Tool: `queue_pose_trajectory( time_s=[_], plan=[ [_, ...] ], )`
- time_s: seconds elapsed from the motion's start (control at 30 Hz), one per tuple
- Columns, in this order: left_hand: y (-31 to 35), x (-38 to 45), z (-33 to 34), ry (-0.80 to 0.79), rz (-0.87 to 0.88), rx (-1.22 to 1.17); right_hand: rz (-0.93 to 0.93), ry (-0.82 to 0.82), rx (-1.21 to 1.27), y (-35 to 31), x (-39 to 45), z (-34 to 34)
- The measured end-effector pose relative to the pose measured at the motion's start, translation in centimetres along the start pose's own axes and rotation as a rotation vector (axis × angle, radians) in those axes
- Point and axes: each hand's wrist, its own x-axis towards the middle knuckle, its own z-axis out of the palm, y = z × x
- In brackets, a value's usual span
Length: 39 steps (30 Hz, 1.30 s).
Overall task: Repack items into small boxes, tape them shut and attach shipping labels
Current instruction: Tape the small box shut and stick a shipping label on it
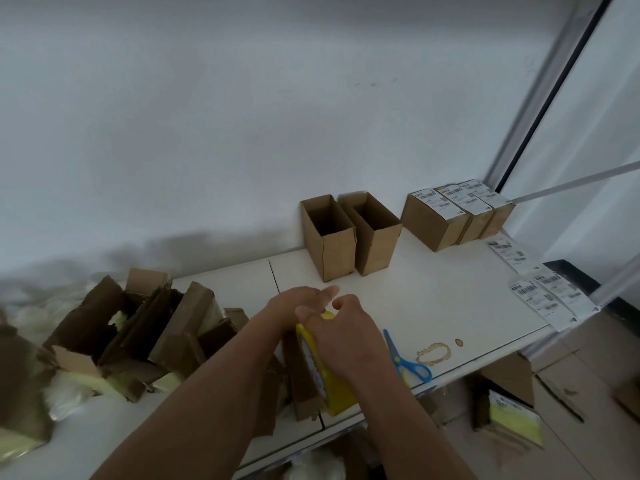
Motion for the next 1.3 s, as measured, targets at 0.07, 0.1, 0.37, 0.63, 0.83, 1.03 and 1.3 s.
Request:
queue_pose_trajectory(
  time_s=[0.07, 0.1, 0.37, 0.63, 0.83, 1.03, 1.3],
  plan=[
    [-0.6, 0.3, 0.1, -0.05, -0.033, 0.012, 0.05, -0.057, 0.066, 0.1, -0.6, 0.3],
    [-1.1, 0.4, 0.2, -0.015, -0.029, 0.033, 0.082, -0.098, 0.127, 0.3, -1.0, 0.5],
    [-1.2, -0.7, 0.8, 0.075, 0.111, 0.281, 0.004, -0.095, 0.264, 2.8, -2.1, 0.4],
    [-1.1, -0.6, 1.4, 0.166, 0.105, 0.35, -0.027, -0.072, 0.269, 6.3, -4.0, 0.2],
    [-1.2, -1.0, 1.4, 0.192, 0.135, 0.399, 0.111, -0.074, 0.225, 7.7, -4.8, 1.2],
    [-0.9, -1.7, 1.5, 0.204, 0.154, 0.464, 0.095, -0.056, 0.136, 8.8, -5.1, 1.4],
    [-1.2, -2.3, 2.8, 0.532, 0.199, 0.561, 0.127, -0.089, 0.146, 9.8, -5.3, 2.8]
  ],
)
